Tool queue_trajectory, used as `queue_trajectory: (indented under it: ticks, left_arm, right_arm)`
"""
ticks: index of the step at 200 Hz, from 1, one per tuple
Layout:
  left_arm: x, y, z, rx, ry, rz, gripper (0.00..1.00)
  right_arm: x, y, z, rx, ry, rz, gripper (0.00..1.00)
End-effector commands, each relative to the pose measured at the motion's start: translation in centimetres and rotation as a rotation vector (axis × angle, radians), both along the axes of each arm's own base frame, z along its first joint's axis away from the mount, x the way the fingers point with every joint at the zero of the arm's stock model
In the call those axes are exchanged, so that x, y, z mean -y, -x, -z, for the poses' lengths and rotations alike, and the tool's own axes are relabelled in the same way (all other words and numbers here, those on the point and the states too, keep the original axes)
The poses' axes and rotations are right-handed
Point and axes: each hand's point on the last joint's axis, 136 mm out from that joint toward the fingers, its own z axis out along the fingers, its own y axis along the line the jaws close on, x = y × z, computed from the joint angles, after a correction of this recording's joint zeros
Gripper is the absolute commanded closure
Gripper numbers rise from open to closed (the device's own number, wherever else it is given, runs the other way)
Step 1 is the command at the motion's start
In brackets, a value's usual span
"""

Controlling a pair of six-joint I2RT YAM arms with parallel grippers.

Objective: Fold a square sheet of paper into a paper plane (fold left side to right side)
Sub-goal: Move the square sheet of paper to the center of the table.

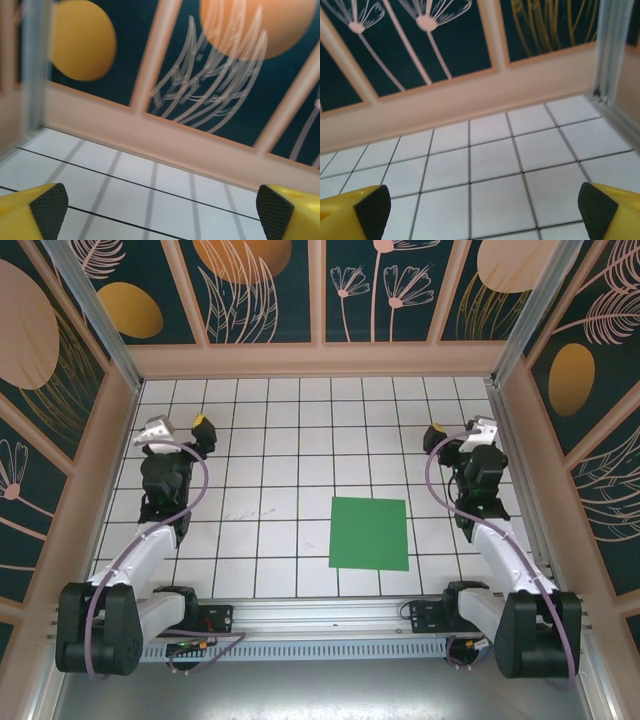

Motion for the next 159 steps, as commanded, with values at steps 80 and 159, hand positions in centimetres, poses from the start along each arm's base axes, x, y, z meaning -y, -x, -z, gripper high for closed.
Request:
queue_trajectory:
  ticks: [80,159]
  left_arm:
    - [18.0,3.9,10.5,-0.508,0.058,0.537,0.01]
    - [18.3,3.4,10.8,-0.519,-0.005,0.489,0.01]
  right_arm:
    - [-14.8,13.4,15.6,-0.865,0.06,-0.383,0.01]
    - [-16.7,17.1,20.7,-1.031,0.255,-0.396,0.02]
